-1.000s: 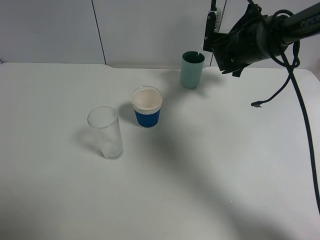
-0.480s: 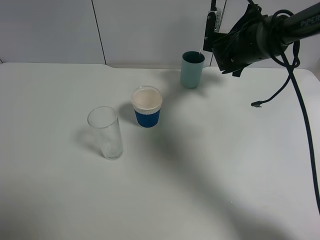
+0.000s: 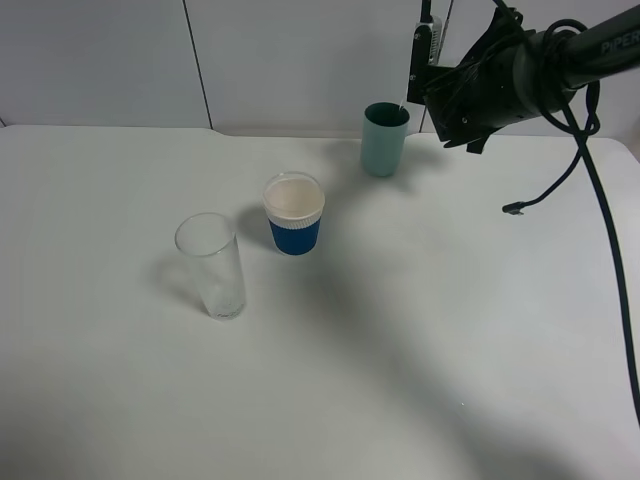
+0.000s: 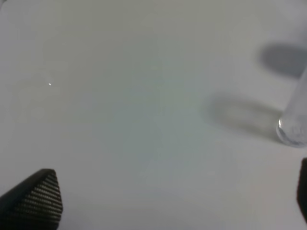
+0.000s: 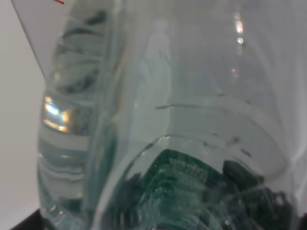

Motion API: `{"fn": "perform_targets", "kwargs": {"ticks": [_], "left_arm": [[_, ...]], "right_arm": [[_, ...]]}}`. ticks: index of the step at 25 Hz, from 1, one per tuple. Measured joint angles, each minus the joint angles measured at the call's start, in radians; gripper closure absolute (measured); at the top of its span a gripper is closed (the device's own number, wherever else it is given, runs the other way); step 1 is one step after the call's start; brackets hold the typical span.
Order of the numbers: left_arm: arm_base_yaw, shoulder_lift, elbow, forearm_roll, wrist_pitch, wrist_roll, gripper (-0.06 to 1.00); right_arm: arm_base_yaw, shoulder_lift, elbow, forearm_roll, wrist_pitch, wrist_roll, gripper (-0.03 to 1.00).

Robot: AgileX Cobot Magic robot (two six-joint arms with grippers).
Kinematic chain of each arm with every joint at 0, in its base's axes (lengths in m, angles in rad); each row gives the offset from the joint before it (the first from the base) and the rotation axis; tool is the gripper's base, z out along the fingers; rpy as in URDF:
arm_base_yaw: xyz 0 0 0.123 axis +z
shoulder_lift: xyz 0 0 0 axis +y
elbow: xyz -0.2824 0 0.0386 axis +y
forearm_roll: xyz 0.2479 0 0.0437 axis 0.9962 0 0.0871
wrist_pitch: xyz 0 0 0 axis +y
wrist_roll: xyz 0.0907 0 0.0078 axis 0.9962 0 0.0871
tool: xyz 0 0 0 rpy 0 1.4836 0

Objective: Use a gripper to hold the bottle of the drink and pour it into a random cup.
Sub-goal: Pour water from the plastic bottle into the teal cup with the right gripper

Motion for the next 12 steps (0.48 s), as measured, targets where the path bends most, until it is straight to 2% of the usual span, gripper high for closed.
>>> {"fn": "perform_targets", "kwargs": {"ticks": [12], "left_arm": [[0.000,0.000,0.000,0.000,0.000,0.000,-0.05]], "right_arm": [[0.000,0.000,0.000,0.000,0.001,-0.001,0.44]]}}
